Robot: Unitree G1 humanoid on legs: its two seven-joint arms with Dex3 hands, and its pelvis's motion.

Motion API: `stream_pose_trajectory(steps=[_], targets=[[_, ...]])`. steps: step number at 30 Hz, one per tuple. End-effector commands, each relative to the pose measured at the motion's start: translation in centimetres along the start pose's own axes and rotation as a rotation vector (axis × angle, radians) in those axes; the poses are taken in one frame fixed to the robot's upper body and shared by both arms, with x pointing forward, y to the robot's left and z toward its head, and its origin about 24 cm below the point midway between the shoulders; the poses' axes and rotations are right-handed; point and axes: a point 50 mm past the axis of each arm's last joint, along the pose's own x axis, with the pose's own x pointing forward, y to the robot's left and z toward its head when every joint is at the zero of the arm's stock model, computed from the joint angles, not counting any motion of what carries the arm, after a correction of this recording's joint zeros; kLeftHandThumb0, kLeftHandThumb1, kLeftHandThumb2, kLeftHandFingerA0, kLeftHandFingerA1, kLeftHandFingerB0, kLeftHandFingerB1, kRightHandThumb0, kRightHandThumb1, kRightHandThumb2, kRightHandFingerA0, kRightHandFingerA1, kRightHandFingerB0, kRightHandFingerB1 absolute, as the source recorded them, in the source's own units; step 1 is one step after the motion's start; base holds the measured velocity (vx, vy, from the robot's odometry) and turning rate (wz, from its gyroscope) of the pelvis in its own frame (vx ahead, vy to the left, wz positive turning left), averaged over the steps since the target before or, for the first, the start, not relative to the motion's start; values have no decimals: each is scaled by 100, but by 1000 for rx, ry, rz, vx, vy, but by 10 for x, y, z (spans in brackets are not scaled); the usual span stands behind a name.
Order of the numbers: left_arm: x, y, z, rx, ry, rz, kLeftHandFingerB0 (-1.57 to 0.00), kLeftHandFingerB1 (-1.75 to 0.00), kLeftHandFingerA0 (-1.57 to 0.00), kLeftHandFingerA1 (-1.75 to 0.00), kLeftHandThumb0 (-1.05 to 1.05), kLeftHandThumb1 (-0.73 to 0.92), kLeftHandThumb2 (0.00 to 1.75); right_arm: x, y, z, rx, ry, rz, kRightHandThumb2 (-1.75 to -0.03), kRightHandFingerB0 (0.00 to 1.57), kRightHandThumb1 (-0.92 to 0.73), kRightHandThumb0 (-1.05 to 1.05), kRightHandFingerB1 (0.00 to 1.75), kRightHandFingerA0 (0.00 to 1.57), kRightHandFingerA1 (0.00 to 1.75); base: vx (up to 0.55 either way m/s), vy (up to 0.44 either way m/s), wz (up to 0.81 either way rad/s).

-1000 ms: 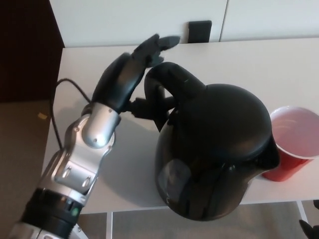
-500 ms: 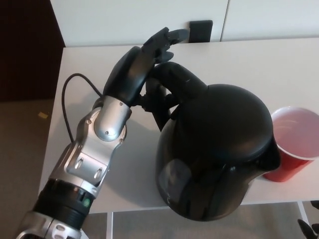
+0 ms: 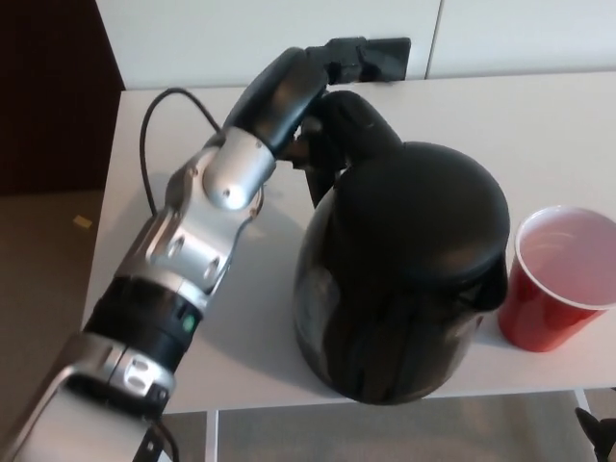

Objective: The robot walk towards a table in front and uses its left hand to pick up the pot from the base and pour water to the cup on the right hand side

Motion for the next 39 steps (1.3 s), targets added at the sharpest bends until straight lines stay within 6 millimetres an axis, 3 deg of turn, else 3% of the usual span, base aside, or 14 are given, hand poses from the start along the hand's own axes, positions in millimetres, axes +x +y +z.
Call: stream_pose_trajectory(steps=[1, 8, 14, 17, 21, 25, 26, 27, 29, 30, 32, 35, 36, 39], targets=[[4, 0, -10, -97, 53, -65, -90, -118, -110, -134, -16, 63, 100, 1, -7, 2, 3, -4, -15, -61, 22, -72, -51, 40, 40, 61, 0, 0, 0], [2, 1, -17, -140, 48, -77, -88, -120, -113, -137, -21, 66, 90, 1, -7, 3, -6, -8, -12, -60, 25, -72, -53, 42, 41, 66, 0, 0, 0], [2, -1, -21, -241, 80, -96, -96, -119, -118, -128, -21, 64, 92, 0, -7, 1, 1, -3, -9, -61, 26, -74, -52, 42, 42, 63, 0, 0, 0], [1, 0, -22, -261, 85, -93, -96, -119, -118, -128, -21, 64, 92, 0, -7, 1, -4, -2, -9, -61, 26, -74, -52, 42, 42, 63, 0, 0, 0], [0, 6, -26, -444, 123, -23, -94, -124, -112, -134, -19, 61, 93, 2, -8, 3, -15, -9, -9, -62, 28, -75, -53, 45, 44, 68, 0, 0, 0], [0, 6, -26, -463, 128, -19, -94, -124, -112, -134, -19, 61, 93, 2, -8, 4, -15, -9, -9, -62, 28, -75, -53, 45, 44, 68, 0, 0, 0], [0, 20, -21, -538, 98, 58, -88, -111, -88, -49, -16, 72, 70, 3, -9, 6, -11, -11, -9, -62, 30, -76, -55, 46, 41, 65, 0, 0, 0], [-1, 36, -16, -632, 60, 151, -88, -111, -88, -49, -16, 72, 70, 5, -9, 9, -7, -13, -9, -62, 30, -76, -55, 46, 41, 65, 0, 0, 0], [-2, 40, -14, -655, 54, 170, -88, -111, -88, -49, -16, 72, 70, 5, -10, 9, -6, -13, -9, -62, 30, -76, -55, 46, 41, 65, 0, 0, 0], [-2, 45, -11, -676, 40, 189, -82, -110, -104, -141, -19, 73, 64, 6, -10, 11, -16, -16, -5, -63, 30, -77, -57, 46, 42, 67, 0, 0, 0], [-4, 55, -5, -709, 10, 233, -86, -107, -112, -133, -17, 73, 63, 7, -10, 13, -33, -20, 1, -63, 30, -77, -56, 46, 44, 69, 0, 0, 0], [-5, 56, -4, -713, 10, 241, -86, -107, -112, -133, -17, 73, 63, 7, -10, 13, -35, -19, 1, -63, 30, -77, -56, 46, 44, 69, 0, 0, 0], [-8, 62, -2, -651, -33, 297, -87, -104, -115, -125, -10, 73, 67, 7, -10, 14, -53, -20, 5, -63, 32, -77, -56, 48, 44, 69, 0, 0, 0], [-12, 69, 3, -601, -63, 365, -85, -108, -111, -129, -10, 75, 72, 8, -9, 15, -54, -20, 12, -63, 36, -76, -56, 49, 46, 72, 0, 0, 0]])
